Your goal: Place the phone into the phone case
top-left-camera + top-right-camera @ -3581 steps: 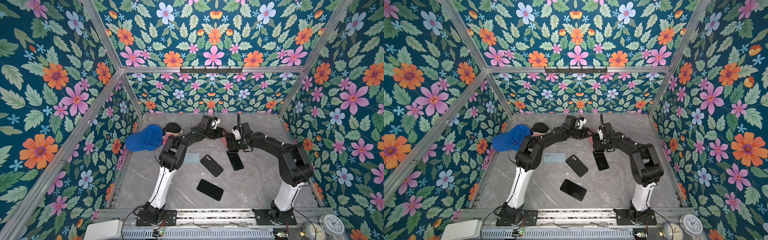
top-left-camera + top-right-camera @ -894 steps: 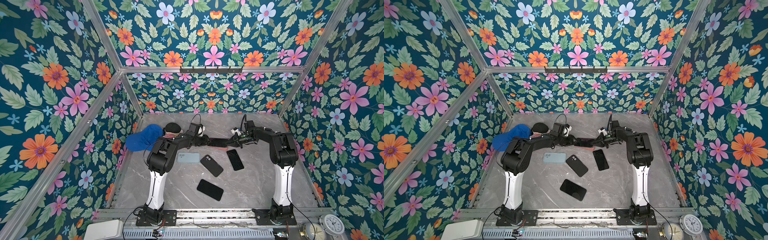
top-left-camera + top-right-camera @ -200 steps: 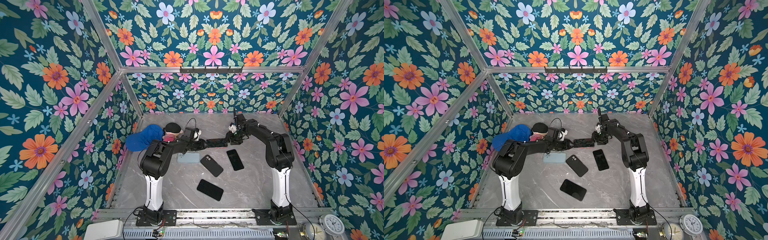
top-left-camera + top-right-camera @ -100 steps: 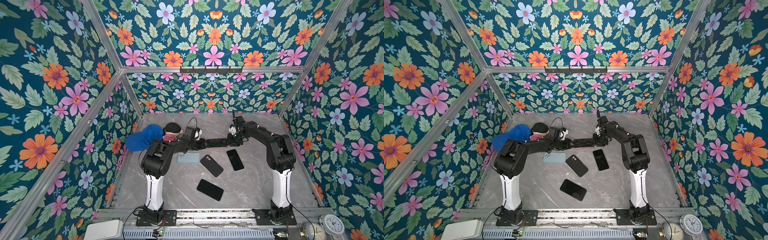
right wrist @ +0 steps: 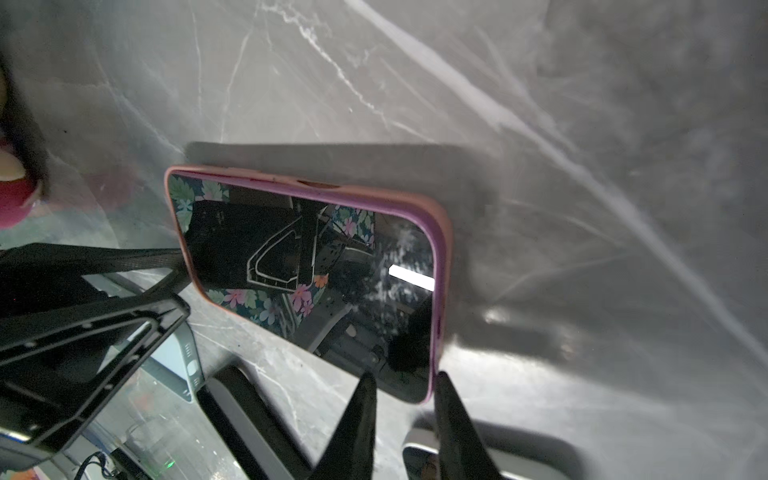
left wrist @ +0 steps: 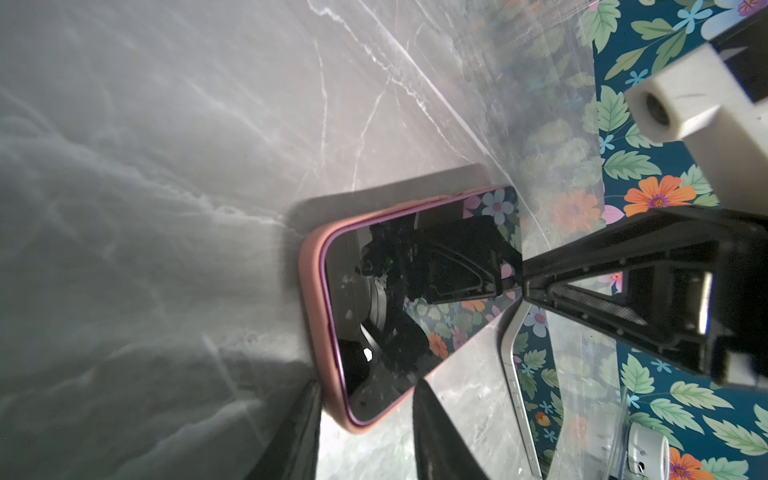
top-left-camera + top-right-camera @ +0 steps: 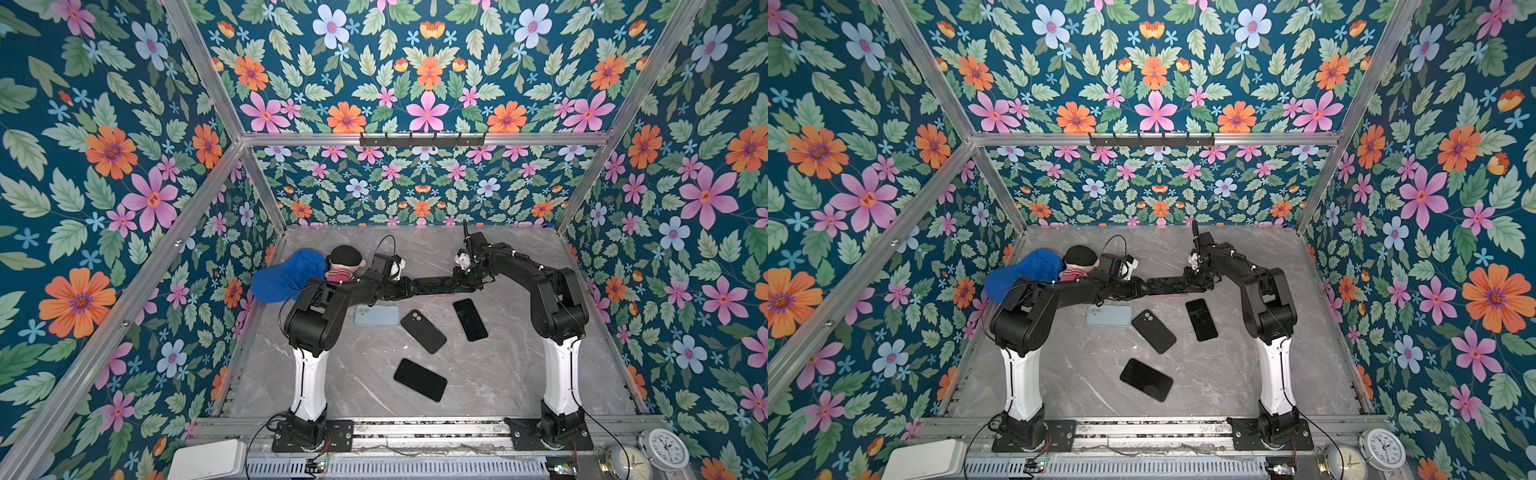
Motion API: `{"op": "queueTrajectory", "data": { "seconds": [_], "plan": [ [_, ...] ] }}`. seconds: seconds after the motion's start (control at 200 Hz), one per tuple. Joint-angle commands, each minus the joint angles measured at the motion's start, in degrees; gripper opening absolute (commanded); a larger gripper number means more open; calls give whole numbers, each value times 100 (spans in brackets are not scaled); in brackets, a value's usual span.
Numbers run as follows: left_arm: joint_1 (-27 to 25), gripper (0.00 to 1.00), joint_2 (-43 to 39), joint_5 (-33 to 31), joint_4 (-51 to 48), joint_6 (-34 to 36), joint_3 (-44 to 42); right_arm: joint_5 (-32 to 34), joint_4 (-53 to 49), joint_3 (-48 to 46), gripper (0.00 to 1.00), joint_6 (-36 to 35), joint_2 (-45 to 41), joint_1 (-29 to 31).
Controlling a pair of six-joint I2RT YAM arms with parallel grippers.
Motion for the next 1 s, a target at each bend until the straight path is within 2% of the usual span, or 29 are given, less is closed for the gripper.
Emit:
{"op": "queueTrajectory", "data": {
  "seconds": [0.0, 0.5, 0.995],
  "plan": [
    [-4, 39, 17, -42, -153, 53, -15, -120, 51, 25, 22, 0, 33, 31],
    [-30, 35, 105, 37, -94, 27, 7, -531, 210, -29, 13, 97, 144, 52],
    [-48, 33, 115, 73, -56, 14, 15, -826, 445, -219, 10, 244, 193, 105]
  ]
}}
